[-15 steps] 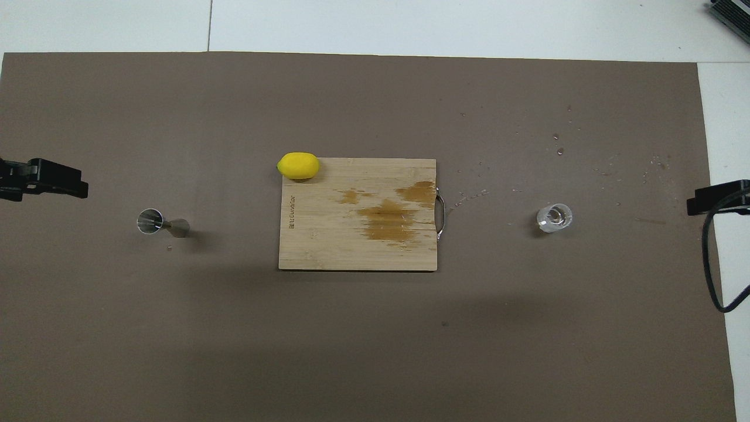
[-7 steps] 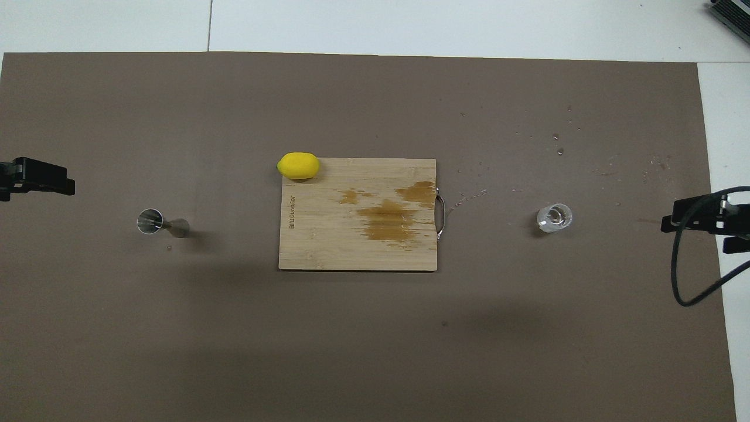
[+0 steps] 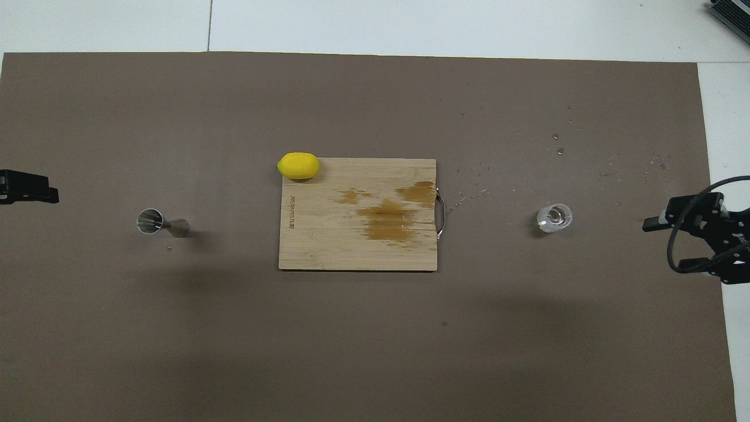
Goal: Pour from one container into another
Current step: 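Move the right gripper toward the clear glass cup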
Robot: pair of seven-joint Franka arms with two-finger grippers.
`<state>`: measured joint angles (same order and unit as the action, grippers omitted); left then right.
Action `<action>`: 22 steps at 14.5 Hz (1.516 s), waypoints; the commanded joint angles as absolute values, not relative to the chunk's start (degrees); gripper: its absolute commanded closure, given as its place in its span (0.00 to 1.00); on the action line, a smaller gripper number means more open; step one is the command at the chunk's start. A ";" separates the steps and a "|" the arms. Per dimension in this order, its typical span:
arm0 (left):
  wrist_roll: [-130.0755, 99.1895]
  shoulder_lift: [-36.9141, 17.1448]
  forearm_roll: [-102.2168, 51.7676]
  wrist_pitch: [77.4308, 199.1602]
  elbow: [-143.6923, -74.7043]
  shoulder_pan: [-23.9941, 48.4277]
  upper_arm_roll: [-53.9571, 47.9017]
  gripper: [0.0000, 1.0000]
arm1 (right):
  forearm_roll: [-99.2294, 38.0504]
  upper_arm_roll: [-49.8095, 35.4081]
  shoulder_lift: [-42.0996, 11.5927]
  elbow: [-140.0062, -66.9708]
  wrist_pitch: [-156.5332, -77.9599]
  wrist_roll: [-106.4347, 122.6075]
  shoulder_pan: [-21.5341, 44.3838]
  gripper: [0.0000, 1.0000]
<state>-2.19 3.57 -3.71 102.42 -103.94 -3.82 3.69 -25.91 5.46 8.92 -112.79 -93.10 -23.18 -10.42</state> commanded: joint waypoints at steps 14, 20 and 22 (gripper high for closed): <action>-36.30 4.39 -32.86 97.04 -110.56 -16.96 3.25 0.00 | -49.82 5.01 -6.32 -118.47 -93.96 -17.22 -21.53 0.00; -50.45 5.45 -40.25 97.12 -112.68 -18.02 3.34 0.00 | -52.38 4.92 -9.22 -118.39 -94.57 -34.43 -20.48 0.00; -50.36 5.45 -40.78 97.38 -112.76 -17.75 3.34 0.00 | -52.82 4.92 -11.33 -117.78 -94.57 -37.96 -20.04 0.00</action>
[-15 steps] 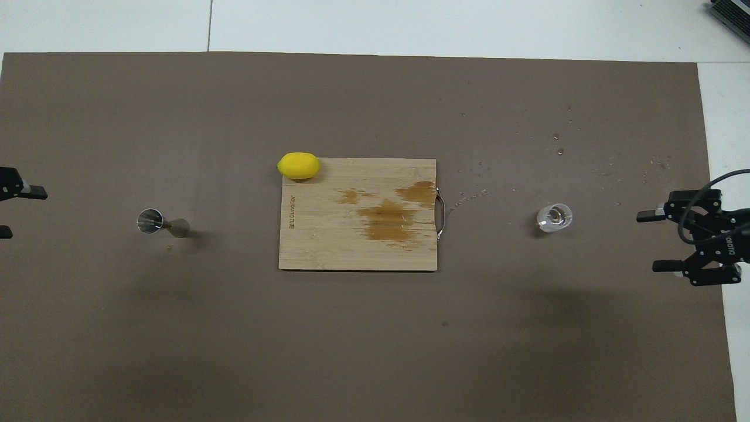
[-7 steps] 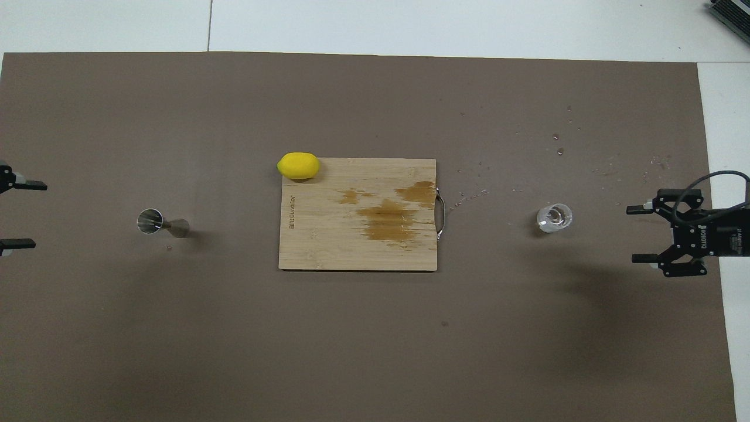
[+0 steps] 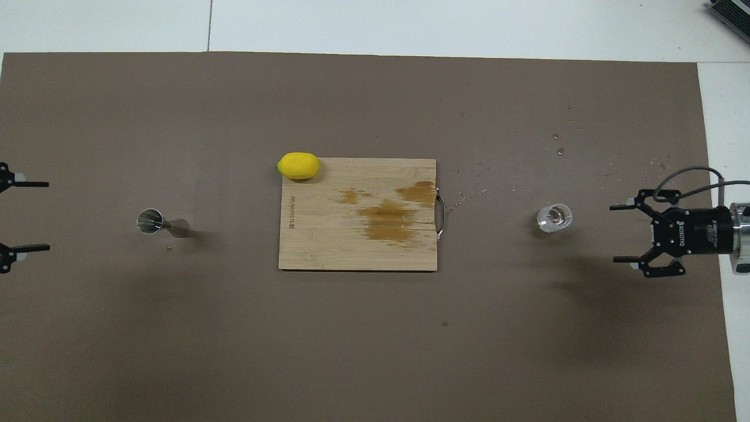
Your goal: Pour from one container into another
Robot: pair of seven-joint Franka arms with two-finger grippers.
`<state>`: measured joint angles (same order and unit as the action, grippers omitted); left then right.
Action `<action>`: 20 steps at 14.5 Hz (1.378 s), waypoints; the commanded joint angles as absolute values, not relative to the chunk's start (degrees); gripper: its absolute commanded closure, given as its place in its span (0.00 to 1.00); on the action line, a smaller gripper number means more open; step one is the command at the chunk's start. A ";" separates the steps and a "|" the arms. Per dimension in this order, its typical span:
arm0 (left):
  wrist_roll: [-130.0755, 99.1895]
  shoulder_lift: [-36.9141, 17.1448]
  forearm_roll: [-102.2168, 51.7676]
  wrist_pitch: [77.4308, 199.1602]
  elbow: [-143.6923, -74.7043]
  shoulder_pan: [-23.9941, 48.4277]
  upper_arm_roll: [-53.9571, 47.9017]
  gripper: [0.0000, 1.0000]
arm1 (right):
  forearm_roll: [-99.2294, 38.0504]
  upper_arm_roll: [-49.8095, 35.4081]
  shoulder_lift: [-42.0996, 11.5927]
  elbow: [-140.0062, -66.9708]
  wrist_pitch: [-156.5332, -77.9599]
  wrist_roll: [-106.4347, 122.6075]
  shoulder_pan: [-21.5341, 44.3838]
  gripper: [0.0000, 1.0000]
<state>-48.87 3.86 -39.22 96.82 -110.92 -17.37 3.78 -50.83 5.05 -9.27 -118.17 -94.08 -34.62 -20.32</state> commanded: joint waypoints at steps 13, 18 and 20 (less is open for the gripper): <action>-20.74 5.19 -40.69 97.74 -112.24 -18.28 3.34 0.00 | -55.19 4.22 -24.34 -108.46 -93.34 -42.28 -19.07 0.00; -20.48 4.75 -40.43 98.78 -111.45 -17.93 3.25 0.00 | -57.74 4.22 -26.36 -109.16 -93.60 -42.36 -17.76 0.00; -18.55 2.83 -40.87 98.09 -110.57 -18.37 3.25 0.00 | -57.83 4.22 -26.72 -109.42 -94.22 -42.28 -17.40 0.00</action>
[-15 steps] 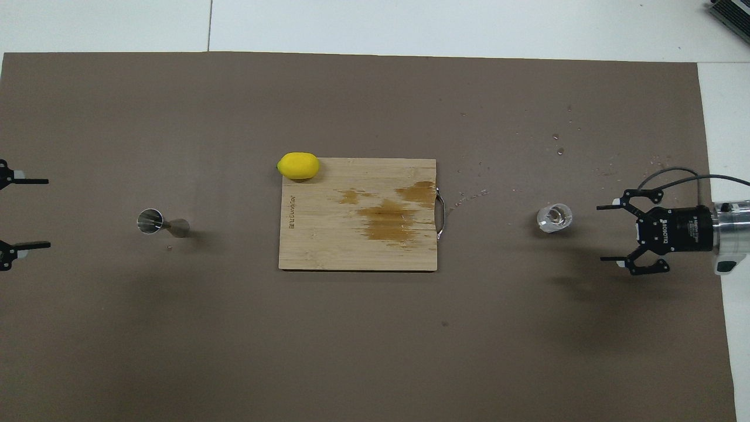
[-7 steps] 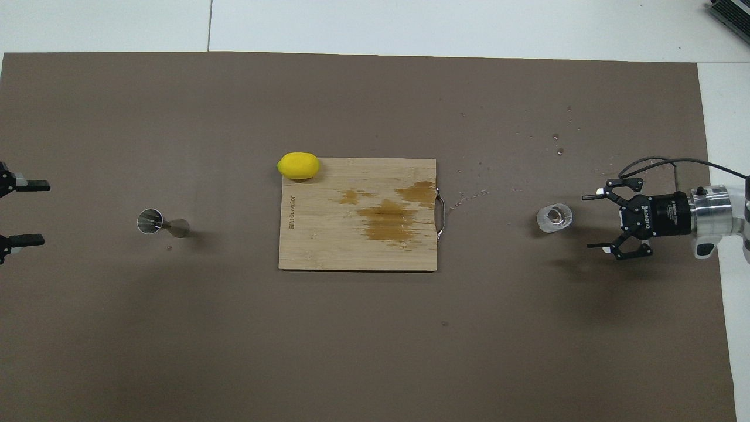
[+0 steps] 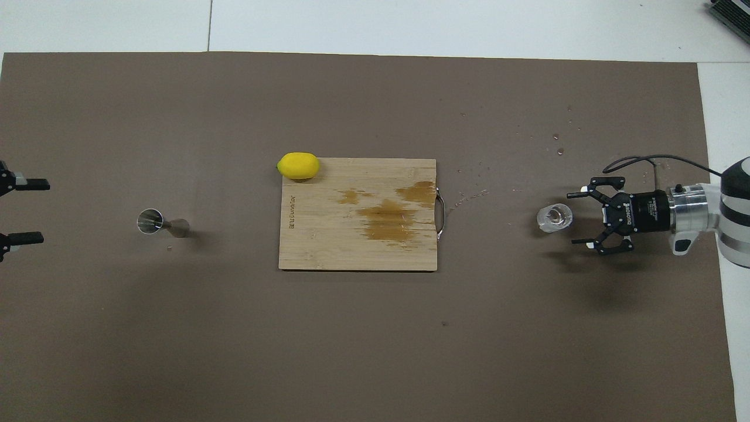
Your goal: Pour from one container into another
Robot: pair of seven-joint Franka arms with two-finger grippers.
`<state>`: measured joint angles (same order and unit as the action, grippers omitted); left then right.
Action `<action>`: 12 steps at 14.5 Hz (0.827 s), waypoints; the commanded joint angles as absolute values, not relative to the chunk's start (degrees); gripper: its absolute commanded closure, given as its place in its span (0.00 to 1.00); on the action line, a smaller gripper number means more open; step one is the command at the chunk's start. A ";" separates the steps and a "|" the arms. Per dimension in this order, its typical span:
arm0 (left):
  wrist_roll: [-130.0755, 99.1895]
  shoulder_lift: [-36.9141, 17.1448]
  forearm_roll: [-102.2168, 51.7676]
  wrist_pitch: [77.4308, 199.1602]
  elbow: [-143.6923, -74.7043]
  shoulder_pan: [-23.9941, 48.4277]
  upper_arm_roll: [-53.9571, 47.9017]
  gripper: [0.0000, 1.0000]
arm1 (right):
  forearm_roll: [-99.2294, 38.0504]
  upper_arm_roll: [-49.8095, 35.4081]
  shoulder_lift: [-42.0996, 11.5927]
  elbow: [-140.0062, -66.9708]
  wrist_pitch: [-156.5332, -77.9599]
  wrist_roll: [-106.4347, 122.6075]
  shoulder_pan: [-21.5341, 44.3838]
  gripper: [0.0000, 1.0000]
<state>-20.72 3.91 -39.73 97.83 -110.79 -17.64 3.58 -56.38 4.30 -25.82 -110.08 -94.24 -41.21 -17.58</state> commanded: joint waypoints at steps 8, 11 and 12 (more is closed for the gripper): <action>-18.54 -2.80 -41.12 90.55 -107.67 -20.03 3.34 0.00 | -58.45 4.22 -28.74 -109.16 -95.36 -41.31 -17.40 0.00; -18.37 -7.45 -47.18 83.10 -104.34 -23.28 3.25 0.00 | -58.45 4.22 -29.00 -109.25 -95.71 -40.96 -17.05 0.00; -18.28 -9.56 -49.20 80.19 -103.02 -24.42 3.16 0.00 | -58.45 4.22 -29.09 -109.25 -95.71 -40.96 -16.96 0.00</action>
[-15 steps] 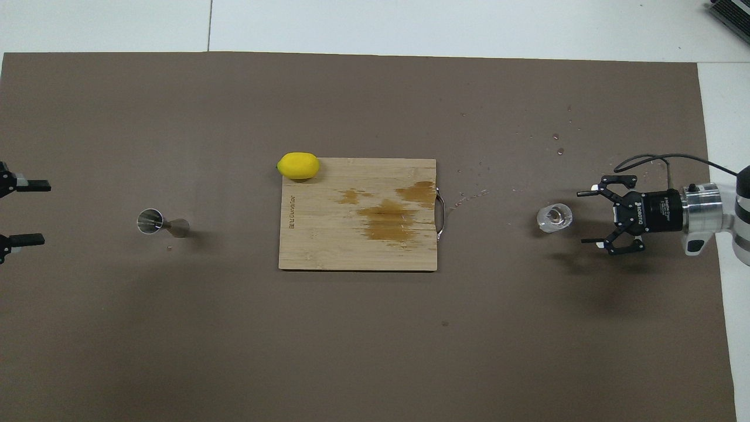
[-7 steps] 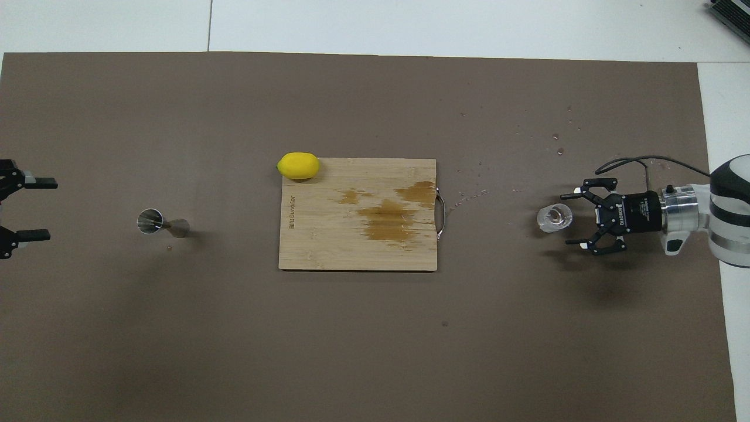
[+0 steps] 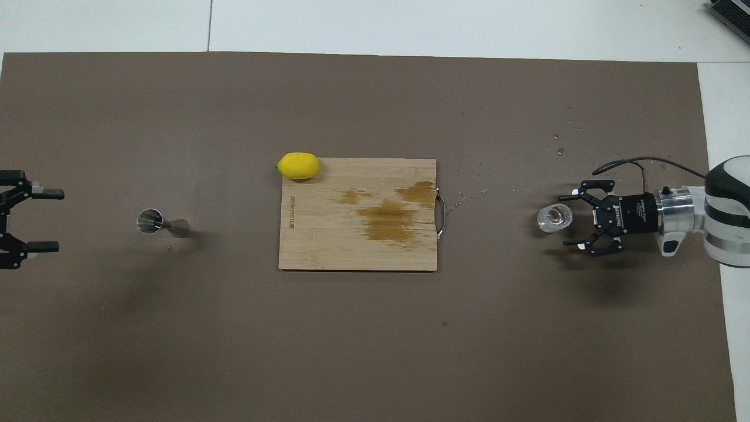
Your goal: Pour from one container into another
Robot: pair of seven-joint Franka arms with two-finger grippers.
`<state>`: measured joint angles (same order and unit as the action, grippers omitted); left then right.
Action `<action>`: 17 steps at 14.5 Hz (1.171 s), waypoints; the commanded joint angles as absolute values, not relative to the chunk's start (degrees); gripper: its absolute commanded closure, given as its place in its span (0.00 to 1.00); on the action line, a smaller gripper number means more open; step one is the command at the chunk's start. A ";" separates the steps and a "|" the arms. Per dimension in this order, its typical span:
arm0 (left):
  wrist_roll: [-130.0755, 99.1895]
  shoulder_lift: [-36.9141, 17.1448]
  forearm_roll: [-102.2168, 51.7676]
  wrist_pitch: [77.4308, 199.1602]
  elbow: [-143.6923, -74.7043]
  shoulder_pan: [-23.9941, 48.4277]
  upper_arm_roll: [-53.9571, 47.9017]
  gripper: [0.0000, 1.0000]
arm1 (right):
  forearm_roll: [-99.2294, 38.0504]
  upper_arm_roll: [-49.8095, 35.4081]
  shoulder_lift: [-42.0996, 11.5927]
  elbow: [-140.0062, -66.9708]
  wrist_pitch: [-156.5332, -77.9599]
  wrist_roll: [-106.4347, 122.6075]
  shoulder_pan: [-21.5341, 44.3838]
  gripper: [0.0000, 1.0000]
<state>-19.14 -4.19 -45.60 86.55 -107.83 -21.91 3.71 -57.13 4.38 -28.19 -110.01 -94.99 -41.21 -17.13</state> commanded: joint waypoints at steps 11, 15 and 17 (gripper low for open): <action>-3.99 -18.54 -59.06 74.28 -102.83 -26.54 2.90 0.00 | -59.15 4.22 -29.62 -109.42 -97.91 -39.99 -15.91 0.03; 10.15 -19.16 -60.64 74.18 -103.97 -26.19 2.90 0.00 | -59.15 4.22 -29.62 -109.51 -98.17 -39.11 -15.91 0.16; 20.70 -19.68 -60.65 73.74 -104.24 -26.10 2.81 0.00 | -59.15 4.22 -29.62 -109.51 -98.17 -38.50 -15.91 0.24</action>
<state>12.16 -18.99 -59.58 75.41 -103.97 -25.35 3.28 -57.35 4.32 -28.92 -109.98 -97.35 -40.42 -16.04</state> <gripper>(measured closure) 0.000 0.198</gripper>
